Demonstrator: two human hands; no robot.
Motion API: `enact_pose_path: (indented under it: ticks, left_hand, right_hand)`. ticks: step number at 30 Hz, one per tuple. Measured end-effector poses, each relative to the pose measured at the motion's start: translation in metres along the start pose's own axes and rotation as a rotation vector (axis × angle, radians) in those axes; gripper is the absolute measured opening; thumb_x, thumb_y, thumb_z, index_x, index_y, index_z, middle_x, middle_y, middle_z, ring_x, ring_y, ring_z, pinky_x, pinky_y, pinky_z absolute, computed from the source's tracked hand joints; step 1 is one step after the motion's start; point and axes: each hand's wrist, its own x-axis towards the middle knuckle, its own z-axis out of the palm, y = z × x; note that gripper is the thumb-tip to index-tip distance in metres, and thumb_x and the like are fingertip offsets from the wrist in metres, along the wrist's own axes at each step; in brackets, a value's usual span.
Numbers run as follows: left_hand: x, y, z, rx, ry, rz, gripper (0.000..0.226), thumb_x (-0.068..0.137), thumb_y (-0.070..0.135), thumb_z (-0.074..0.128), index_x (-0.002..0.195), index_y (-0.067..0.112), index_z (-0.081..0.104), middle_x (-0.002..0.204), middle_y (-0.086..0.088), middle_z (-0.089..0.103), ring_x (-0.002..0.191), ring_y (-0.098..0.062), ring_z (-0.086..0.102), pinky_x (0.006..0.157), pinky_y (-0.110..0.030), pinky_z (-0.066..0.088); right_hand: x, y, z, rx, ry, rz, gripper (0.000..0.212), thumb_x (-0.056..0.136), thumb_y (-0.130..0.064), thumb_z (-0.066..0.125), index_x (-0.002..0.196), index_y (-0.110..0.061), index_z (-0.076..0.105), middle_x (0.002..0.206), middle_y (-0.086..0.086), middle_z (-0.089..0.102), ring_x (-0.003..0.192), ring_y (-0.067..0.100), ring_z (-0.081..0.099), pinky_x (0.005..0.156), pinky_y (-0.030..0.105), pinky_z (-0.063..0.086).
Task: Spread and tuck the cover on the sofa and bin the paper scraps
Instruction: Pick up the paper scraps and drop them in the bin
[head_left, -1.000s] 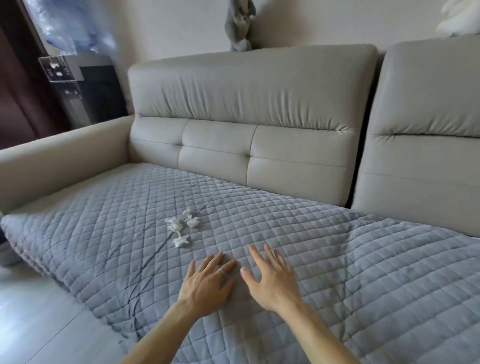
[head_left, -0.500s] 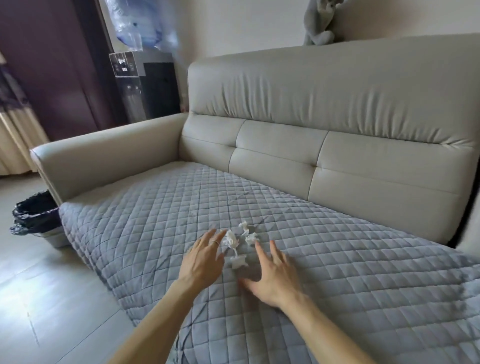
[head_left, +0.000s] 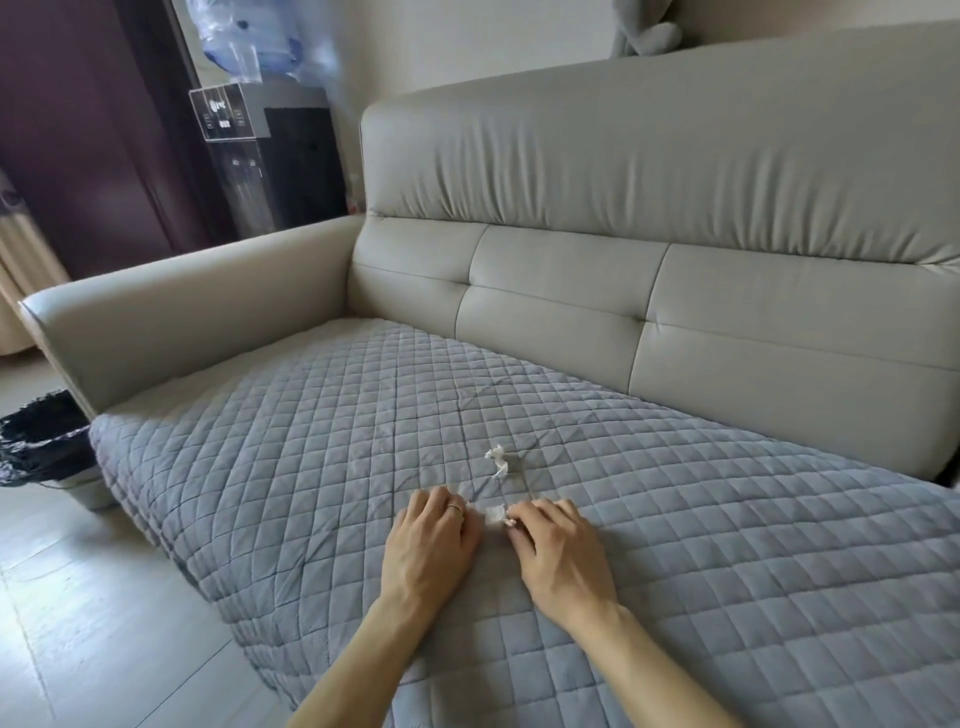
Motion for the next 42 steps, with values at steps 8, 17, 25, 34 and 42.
enact_pose_path:
  ticks: [8, 17, 25, 34, 42]
  left_hand:
    - [0.045, 0.023, -0.019, -0.151, -0.129, -0.084, 0.036, 0.102, 0.016, 0.031, 0.138, 0.021, 0.035, 0.125, -0.008, 0.055, 0.092, -0.03, 0.06, 0.066, -0.036, 0.042]
    - [0.04, 0.034, 0.034, -0.219, -0.118, 0.015, 0.027, 0.102, 0.032, 0.042, 0.107, 0.01, 0.057, 0.109, -0.006, 0.058, 0.097, -0.028, 0.058, 0.079, -0.041, 0.049]
    - [-0.006, 0.03, 0.012, 0.038, -0.797, -0.185, 0.034, 0.102, 0.022, 0.033, 0.115, 0.013, 0.063, 0.115, -0.012, 0.064, 0.105, -0.031, 0.063, 0.085, -0.04, 0.052]
    - [0.074, -0.018, -0.184, -0.276, -0.697, -0.609, 0.038, 0.095, 0.027, 0.042, 0.06, 0.012, 0.042, 0.059, 0.0, 0.049, 0.052, -0.014, 0.042, 0.046, -0.026, 0.035]
    - [0.175, -0.104, -0.405, -0.278, -0.494, -0.698, 0.047, 0.095, 0.028, 0.046, 0.053, 0.012, 0.033, 0.046, -0.001, 0.037, 0.044, -0.017, 0.033, 0.049, -0.03, 0.028]
  right_hand:
    - [-0.008, 0.01, -0.032, 0.253, 0.06, 0.264, 0.018, 0.093, -0.023, 0.055, 0.076, -0.019, 0.051, 0.073, -0.005, 0.057, 0.069, 0.015, 0.053, 0.062, 0.03, 0.036]
    - [-0.005, 0.029, -0.022, 0.339, -0.125, 0.553, 0.017, 0.092, -0.025, 0.056, 0.078, -0.015, 0.059, 0.07, -0.003, 0.067, 0.07, 0.016, 0.059, 0.058, 0.024, 0.037]
    - [0.002, 0.03, -0.003, 0.039, -0.654, 0.672, 0.03, 0.101, -0.022, 0.038, 0.113, -0.008, 0.062, 0.125, 0.018, 0.063, 0.115, 0.034, 0.057, 0.084, 0.034, 0.041]
    - [0.092, -0.084, -0.124, 0.039, -0.935, 0.596, 0.03, 0.102, -0.025, 0.037, 0.101, -0.016, 0.066, 0.096, 0.005, 0.065, 0.078, 0.017, 0.058, 0.058, 0.028, 0.038]
    - [0.256, -0.249, -0.232, 0.256, -0.755, 0.436, 0.03, 0.103, -0.03, 0.037, 0.103, -0.022, 0.066, 0.098, -0.002, 0.069, 0.07, 0.012, 0.058, 0.055, 0.022, 0.041]
